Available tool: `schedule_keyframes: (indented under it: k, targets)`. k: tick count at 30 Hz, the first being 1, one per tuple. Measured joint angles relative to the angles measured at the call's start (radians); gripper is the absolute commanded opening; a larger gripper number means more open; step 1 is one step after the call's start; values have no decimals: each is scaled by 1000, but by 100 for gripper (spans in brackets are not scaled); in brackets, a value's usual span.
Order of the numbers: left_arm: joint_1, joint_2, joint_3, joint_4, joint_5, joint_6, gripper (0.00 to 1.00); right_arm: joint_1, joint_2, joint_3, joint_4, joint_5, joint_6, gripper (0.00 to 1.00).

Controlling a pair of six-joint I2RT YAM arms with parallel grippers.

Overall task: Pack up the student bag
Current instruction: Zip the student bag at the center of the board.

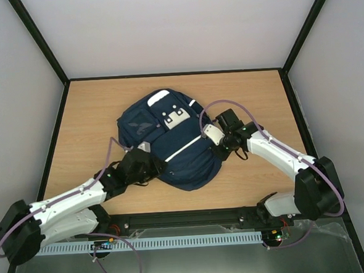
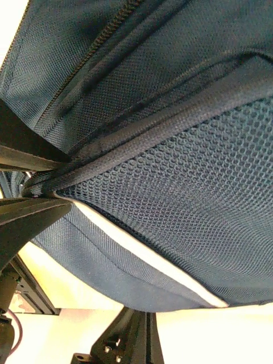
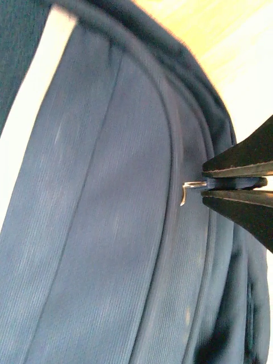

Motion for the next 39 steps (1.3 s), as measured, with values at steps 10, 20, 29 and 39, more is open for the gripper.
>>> schedule_keyframes:
  k: [10, 20, 29, 39]
  targets:
    - [298, -211, -85, -190, 203, 129, 2, -13, 102, 82, 11, 8, -68, 1]
    - [397, -195, -86, -222, 295, 251, 2, -11, 260, 223, 18, 27, -87, 1]
    - [414, -191, -86, -218, 295, 290, 2, -8, 356, 288, 96, 41, -32, 6]
    - [439, -191, -86, -218, 292, 333, 2, -6, 378, 308, 150, 32, 41, 10]
